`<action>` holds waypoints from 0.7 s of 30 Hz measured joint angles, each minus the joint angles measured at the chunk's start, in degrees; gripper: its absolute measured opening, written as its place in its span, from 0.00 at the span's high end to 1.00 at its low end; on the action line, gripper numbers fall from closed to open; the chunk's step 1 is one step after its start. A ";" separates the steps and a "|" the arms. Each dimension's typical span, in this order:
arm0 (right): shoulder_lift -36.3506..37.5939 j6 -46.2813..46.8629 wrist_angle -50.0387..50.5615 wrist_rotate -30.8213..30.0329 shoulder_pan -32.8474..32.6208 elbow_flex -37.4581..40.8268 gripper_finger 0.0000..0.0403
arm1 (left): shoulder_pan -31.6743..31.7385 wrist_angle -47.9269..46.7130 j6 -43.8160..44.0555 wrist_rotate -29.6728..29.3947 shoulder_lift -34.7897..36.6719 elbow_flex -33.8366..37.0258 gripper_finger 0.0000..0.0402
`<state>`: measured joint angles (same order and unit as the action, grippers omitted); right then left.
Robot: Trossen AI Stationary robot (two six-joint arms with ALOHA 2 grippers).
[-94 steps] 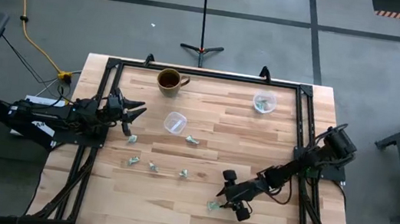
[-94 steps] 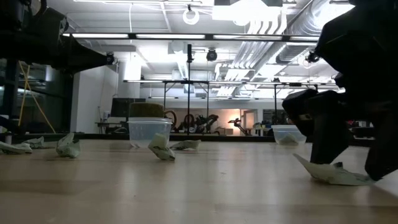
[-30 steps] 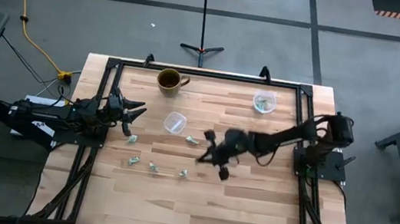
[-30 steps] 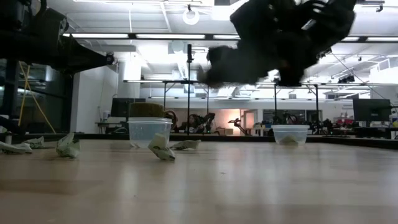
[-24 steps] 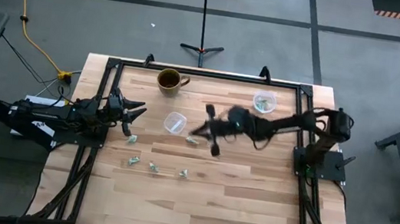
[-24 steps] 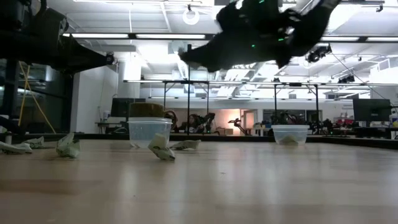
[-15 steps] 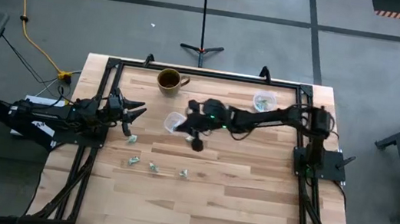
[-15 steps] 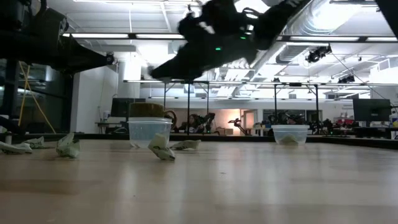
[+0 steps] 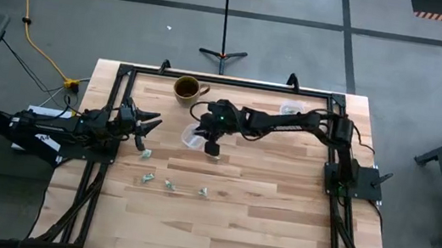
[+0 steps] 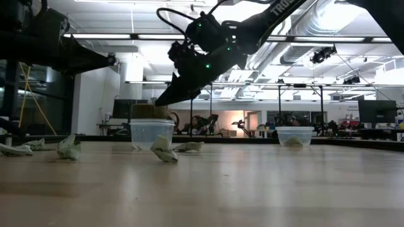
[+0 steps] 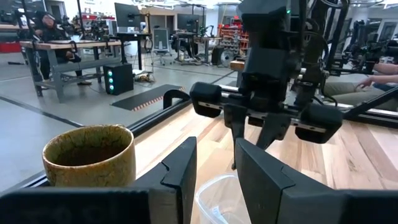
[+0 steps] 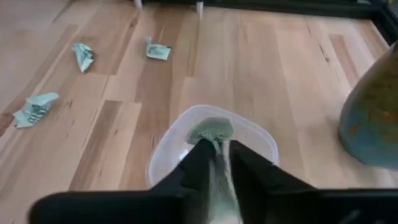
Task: Pick and place Stevia / Truvia into bins
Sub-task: Put the white stevia packet into the left transparent container
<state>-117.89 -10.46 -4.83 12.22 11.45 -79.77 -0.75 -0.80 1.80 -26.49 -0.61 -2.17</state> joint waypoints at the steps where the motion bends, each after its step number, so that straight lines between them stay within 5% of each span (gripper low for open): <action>1: 0.00 -0.38 -0.28 0.11 -0.04 0.00 0.81 | 0.00 0.00 -0.01 -0.01 0.00 0.00 0.64; 10: 1.06 1.99 3.70 -0.15 -0.10 0.00 0.53 | 0.00 0.01 -0.01 -0.01 0.00 0.00 0.64; 16: 2.25 2.63 18.64 6.10 -0.72 -0.02 0.50 | 0.00 0.00 -0.01 0.01 0.00 0.00 0.64; 21: 0.49 1.32 25.87 3.97 -3.20 0.01 0.51 | 0.00 0.01 -0.01 -0.01 0.01 0.00 0.64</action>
<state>-117.39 -9.13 21.04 16.19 8.26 -79.76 -0.75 -0.79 1.78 -26.50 -0.60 -2.17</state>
